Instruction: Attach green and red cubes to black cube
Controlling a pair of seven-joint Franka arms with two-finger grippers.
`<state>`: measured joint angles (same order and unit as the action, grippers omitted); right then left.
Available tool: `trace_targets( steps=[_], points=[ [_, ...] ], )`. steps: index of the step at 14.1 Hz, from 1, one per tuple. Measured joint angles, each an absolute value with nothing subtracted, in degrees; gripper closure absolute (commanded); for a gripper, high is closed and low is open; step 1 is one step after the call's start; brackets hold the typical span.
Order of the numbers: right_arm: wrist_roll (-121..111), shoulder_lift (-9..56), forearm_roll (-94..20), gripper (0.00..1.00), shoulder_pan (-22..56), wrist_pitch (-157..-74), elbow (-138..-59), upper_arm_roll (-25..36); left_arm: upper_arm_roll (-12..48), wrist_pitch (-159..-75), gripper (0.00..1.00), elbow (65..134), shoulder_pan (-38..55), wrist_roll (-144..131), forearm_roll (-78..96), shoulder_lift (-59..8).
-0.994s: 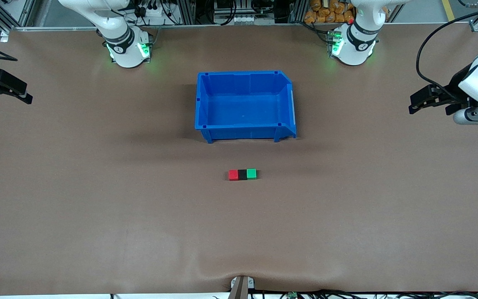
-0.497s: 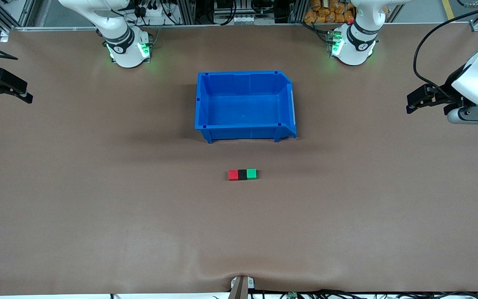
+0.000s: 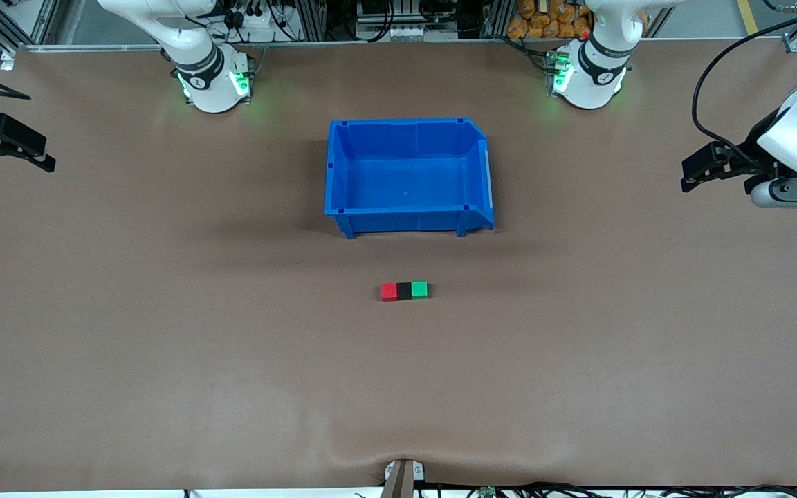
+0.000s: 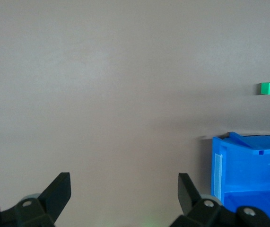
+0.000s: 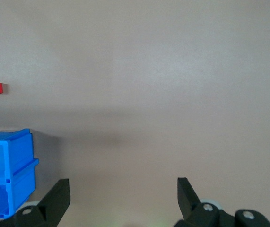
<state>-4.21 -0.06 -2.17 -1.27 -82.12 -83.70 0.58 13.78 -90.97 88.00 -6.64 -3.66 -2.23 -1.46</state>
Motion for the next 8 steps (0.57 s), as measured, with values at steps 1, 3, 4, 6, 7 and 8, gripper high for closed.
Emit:
trace_targets(
  steps=[1,3,4,6,7,8],
  points=[
    [-4.2,-0.1,-2.2,0.0,-1.3,-82.1,-83.7,0.6,13.7,-91.0,0.0,87.5,-6.7,-3.7,-2.2,-1.7],
    [-4.2,-0.1,-2.2,0.0,-1.3,-82.1,-83.7,0.6,13.6,-91.0,0.0,86.8,-7.0,-3.7,-2.2,-1.9],
    [-4.2,-0.1,-2.2,0.0,-1.3,-82.1,-83.7,0.6,13.5,-91.0,0.0,86.7,-7.1,-3.7,-2.2,-1.9],
    [-4.2,-0.1,-2.2,0.0,-1.3,-82.1,-83.7,0.6,13.4,-91.0,0.0,86.5,-7.2,-4.6,-2.1,-1.9],
    [-4.2,-0.1,-2.2,0.0,-1.4,-82.1,-83.7,0.6,13.4,-91.0,0.0,86.5,-7.1,-5.6,-2.1,-1.9],
    [-4.2,-0.1,-2.2,0.0,-1.4,-82.1,-83.7,0.6,13.4,-91.0,0.0,86.5,-7.1,-6.9,-2.0,-2.0]
  ],
)
